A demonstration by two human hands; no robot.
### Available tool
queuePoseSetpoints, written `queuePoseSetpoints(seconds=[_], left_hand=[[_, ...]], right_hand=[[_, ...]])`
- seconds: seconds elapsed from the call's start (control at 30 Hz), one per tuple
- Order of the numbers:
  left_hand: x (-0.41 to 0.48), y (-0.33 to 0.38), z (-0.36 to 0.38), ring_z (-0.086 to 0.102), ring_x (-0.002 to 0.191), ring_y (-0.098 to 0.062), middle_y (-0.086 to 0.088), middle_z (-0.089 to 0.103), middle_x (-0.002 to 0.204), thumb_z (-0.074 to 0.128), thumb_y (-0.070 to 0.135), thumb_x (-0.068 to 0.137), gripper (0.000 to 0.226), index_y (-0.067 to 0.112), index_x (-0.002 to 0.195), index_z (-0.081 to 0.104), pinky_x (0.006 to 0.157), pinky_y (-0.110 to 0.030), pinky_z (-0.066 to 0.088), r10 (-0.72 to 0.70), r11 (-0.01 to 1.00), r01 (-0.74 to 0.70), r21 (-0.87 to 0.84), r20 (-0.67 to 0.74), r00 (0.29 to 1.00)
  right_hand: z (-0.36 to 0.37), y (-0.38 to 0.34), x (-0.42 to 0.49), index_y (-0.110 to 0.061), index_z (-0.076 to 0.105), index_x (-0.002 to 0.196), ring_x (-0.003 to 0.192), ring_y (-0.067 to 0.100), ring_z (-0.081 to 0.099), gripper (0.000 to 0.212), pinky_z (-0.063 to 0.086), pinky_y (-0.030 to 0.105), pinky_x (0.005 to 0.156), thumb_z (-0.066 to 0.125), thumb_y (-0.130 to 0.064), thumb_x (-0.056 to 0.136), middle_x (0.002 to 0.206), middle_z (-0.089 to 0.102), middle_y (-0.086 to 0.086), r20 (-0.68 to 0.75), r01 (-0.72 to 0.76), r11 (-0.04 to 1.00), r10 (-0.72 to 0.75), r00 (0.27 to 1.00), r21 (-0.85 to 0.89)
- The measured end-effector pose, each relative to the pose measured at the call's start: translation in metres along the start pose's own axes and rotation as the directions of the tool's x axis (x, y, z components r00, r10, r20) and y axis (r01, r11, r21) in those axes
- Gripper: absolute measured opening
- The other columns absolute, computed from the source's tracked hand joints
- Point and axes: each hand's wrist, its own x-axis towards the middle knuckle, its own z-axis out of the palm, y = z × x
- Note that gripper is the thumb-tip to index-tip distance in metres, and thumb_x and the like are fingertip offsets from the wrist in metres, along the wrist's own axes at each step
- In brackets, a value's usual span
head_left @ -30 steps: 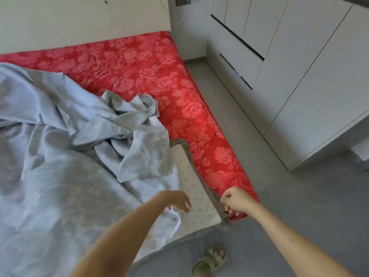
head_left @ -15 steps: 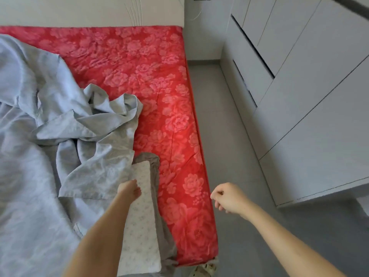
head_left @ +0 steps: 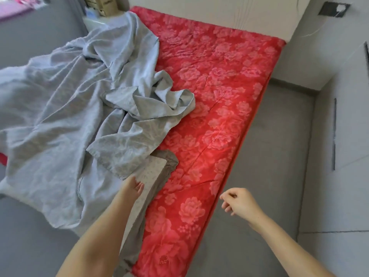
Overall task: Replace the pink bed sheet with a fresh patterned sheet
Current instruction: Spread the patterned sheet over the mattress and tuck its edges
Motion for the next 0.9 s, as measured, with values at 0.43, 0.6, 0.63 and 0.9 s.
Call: queuePoseSetpoints(seconds=[0.43,0.6,0.63,0.9], left_hand=[[0.054,-0.004,-0.022,0.057,0.082,-0.026,-0.014,0.06,0.098,0.057,0.015,0.094,0.036,-0.004,0.124,0.054,0.079,-0.035,0.051,0.187,0.955,-0.262,-0.141,-0.401,0.897],[0.116,0.048,-0.005,0.062,0.085,-0.033,-0.014,0.063,0.095,0.069,0.039,0.082,0.057,-0.005,0.117,0.057,0.073,-0.037,0.052,0.172,0.963,-0.237,-0.129,-0.382,0.908],[0.121,0.055,-0.001,0.063,0.089,-0.033,-0.014,0.065,0.102,0.072,0.045,0.077,0.065,-0.003,0.118,0.058,0.076,-0.037,0.053,0.17,0.969,-0.225,-0.098,-0.395,0.903],[0.091,0.088,0.015,0.065,0.083,-0.027,-0.003,0.064,0.086,0.061,0.021,0.091,0.009,0.013,0.09,0.061,0.077,-0.041,0.055,0.337,0.913,-0.397,-0.1,-0.364,0.868]], right_hand=[[0.046,-0.04,0.131,-0.006,0.066,0.074,0.051,0.011,0.055,0.024,0.044,0.023,0.048,0.053,-0.012,0.094,0.058,0.063,0.004,0.296,0.025,1.0,-0.022,0.955,-0.007],[0.115,-0.077,0.199,-0.006,0.064,0.074,0.051,0.011,0.053,0.022,0.045,0.023,0.049,0.053,-0.011,0.093,0.062,0.061,0.005,0.36,0.04,0.997,-0.012,0.933,-0.07],[0.124,-0.083,0.208,-0.006,0.064,0.077,0.054,0.011,0.054,0.021,0.045,0.023,0.05,0.053,-0.012,0.094,0.066,0.061,0.005,0.362,0.047,0.995,-0.014,0.932,-0.083],[0.221,-0.149,0.302,0.005,0.033,0.14,0.127,0.037,0.045,0.066,0.046,0.041,0.099,0.062,-0.027,0.091,0.138,0.042,0.028,0.585,-0.564,0.767,0.317,0.747,0.304]])
